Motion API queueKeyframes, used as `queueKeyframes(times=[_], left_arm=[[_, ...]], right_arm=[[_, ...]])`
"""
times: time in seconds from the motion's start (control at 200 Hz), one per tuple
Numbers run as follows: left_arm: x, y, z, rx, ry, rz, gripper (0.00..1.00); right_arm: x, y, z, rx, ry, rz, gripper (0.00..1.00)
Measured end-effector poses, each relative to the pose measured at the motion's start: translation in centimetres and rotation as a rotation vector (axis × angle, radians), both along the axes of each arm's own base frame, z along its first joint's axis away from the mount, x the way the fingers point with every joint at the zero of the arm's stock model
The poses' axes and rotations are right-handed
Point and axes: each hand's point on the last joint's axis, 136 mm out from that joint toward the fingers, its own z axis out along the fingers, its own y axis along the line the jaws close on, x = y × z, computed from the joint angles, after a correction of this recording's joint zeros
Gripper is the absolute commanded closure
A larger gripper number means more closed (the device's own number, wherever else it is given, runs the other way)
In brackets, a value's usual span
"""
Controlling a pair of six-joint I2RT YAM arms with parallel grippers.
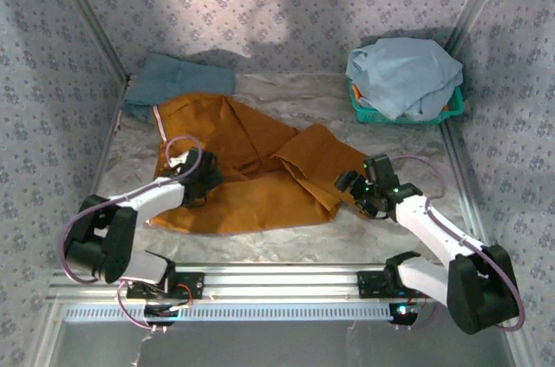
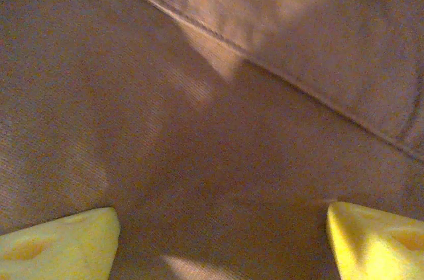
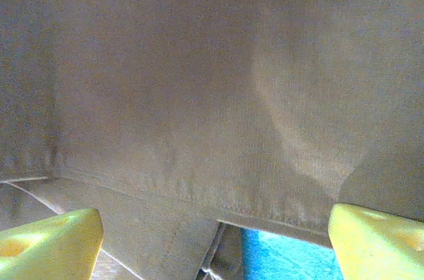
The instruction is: Fold and stack the trousers
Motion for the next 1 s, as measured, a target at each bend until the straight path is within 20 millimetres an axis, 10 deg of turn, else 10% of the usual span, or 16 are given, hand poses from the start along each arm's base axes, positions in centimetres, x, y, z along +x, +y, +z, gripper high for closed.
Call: queueKeyframes(times=[0.515,0.999], left_arm=[[-4.1,7.7,1.0,-0.024,-0.072,0.264,0.23],[-5.0,7.6,3.5,-0.012,-0.097,0.220,0.23]], right_arm=[[-2.9,-0.8,2.5,0.079,-0.005,-0.149,0.17],[-8.8,4.9,1.6,0.184,0.131,-0.124,0.16]])
